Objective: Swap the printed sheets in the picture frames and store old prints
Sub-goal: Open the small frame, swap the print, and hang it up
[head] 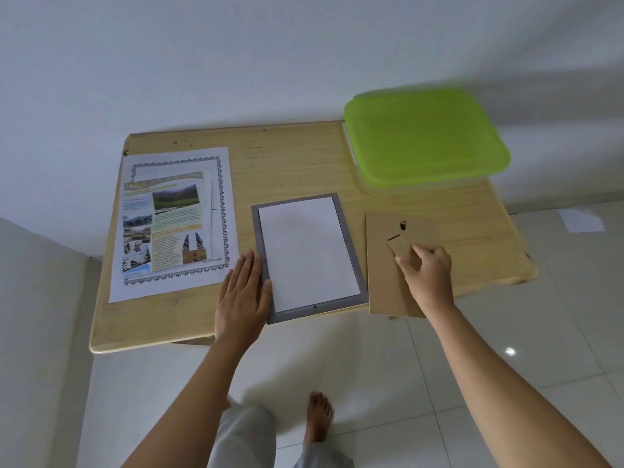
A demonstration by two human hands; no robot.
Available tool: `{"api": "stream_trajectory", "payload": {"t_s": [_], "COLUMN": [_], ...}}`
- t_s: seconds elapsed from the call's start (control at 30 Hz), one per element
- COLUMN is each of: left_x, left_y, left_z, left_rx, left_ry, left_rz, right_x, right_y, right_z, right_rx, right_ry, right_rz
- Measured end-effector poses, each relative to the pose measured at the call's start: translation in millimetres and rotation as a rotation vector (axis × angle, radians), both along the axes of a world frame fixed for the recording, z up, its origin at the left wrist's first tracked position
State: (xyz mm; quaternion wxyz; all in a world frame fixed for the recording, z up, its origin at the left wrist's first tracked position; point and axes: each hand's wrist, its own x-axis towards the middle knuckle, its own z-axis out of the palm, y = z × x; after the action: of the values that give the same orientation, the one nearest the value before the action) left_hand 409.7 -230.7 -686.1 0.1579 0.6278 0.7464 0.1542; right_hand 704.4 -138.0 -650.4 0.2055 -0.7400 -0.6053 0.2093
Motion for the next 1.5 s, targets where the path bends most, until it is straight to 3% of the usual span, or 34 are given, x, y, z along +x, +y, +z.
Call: {"api": "stream_trajectory", "payload": {"t_s": [0.27, 0.43, 0.67, 0.93, 1.27, 1.5], "left_x": [-2, -2, -2, -3, -3, -4], "left_y": [2, 1, 0, 1, 0, 0], "left_z": [-2, -2, 0, 6, 13, 13], "left_rx": [-0.014, -0.018, -0.041, -0.072, -0.085, -0.097], "left_ry": [-0.023, -0.028, 0.014, 0.010, -0.020, -0.040], "left_rz": [0.007, 0.004, -0.010, -0.030, -0.050, -0.055], "right_x": [-13, -39, -114, -152, -160, -155], "right_y": [25, -1, -62, -69, -65, -62], "right_z": [-3, 6, -2, -6, 1, 12], "right_rx": [-0.003, 0.067, 0.006, -0.112, -0.042, 0.059], "right_ry": [-0.079, 0.040, 0.000, -0.110, 0.090, 0.087], "right_rz": [0.068, 0.060, 0.318, 0.168, -0.027, -0.058]}}
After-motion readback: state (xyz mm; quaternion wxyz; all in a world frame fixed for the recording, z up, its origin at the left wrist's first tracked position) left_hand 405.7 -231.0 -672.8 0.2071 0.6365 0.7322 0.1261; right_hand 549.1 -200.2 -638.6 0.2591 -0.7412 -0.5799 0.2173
